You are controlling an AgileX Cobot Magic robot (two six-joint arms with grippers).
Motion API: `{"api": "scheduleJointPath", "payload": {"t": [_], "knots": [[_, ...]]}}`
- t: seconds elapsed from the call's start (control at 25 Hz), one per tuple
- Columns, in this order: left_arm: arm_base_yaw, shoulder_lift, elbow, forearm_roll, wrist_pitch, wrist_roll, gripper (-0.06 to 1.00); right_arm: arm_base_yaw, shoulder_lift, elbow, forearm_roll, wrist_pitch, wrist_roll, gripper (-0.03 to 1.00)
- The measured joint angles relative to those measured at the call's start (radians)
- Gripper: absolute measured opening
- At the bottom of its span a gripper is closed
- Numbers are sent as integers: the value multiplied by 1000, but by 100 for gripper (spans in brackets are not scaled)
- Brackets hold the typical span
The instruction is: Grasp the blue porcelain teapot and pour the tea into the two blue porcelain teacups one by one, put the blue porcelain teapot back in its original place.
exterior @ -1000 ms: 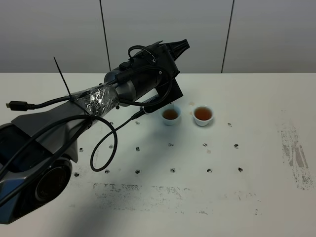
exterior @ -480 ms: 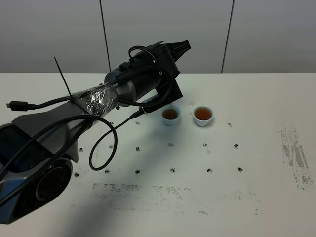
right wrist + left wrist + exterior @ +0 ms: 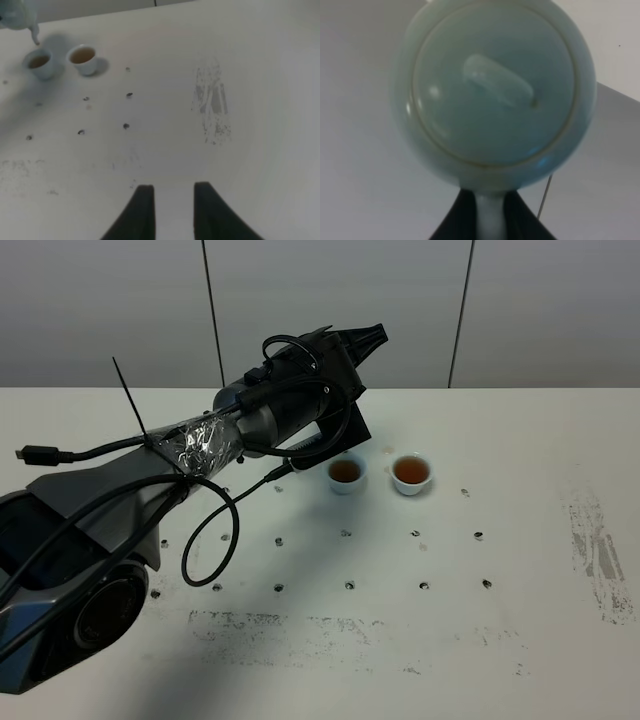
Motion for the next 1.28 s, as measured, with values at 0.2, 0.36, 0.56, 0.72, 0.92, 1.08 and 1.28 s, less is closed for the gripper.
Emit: {"api": "scheduleJointPath", "payload": {"t": [0.2,0.36,0.56,0.72,0.92,1.08,1.28], "knots": [[-1,0,0,0,12,-29,13,0,0,0,0,0,0,21],[-1,0,0,-17,25,-59,13,0,0,0,0,0,0,21],[11,-11,0,-123,67,-62,13,0,0,0,0,0,0,21],[29,-24,0,-197,115,-64,13,0,0,0,0,0,0,21],[51,-43,0,-251,171,-104,13,0,0,0,0,0,0,21],[74,-74,0,-325,180,-195,13,0,0,0,0,0,0,21],[121,-132,0,-542,230,-239,13,0,0,0,0,0,0,21]]}}
